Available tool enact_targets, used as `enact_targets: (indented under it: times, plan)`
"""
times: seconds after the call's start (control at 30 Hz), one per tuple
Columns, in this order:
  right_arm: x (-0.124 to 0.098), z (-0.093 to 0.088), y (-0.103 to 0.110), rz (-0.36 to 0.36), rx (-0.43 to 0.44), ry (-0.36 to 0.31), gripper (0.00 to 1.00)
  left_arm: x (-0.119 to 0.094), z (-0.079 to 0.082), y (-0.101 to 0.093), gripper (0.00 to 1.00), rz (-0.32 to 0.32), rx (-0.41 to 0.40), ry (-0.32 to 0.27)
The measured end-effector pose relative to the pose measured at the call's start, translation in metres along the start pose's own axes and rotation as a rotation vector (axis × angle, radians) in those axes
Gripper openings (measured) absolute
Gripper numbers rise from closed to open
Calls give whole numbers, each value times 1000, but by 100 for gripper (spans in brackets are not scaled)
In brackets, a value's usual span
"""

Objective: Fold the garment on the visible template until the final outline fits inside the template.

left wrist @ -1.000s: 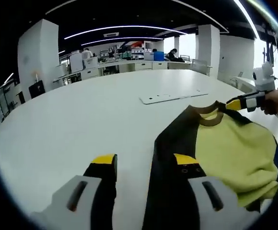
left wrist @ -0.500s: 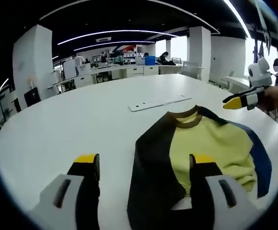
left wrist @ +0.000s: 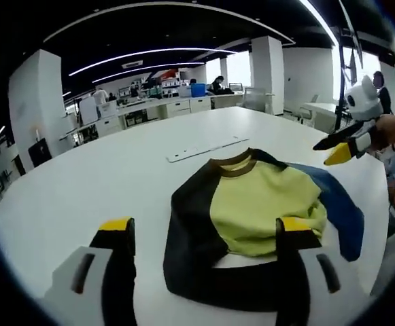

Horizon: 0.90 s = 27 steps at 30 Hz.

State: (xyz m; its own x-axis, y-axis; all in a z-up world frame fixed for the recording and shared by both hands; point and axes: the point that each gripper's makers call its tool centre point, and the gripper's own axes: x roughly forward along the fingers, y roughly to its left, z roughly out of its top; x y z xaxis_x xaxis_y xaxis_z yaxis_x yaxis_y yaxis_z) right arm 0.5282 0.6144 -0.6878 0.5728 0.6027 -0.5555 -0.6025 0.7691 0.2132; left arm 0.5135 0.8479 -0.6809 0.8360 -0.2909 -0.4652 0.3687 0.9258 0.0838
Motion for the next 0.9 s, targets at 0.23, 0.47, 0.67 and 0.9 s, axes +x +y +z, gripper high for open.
enact_targets:
  times: [0.23, 0.47, 0.67, 0.9]
  plan:
    - [-16, -28, 32, 48, -38, 27, 71, -15, -24, -14, 76, 12, 9, 30]
    - [-25, -64, 58, 127, 9, 59, 69, -26, -45, -25, 66, 24, 30, 55]
    - [-29, -88, 67, 139, -55, 93, 68, -27, -59, -32, 58, 26, 8, 87]
    - [-33, -117, 72, 130, -169, 157, 64, -25, -73, -36, 46, 41, -29, 87]
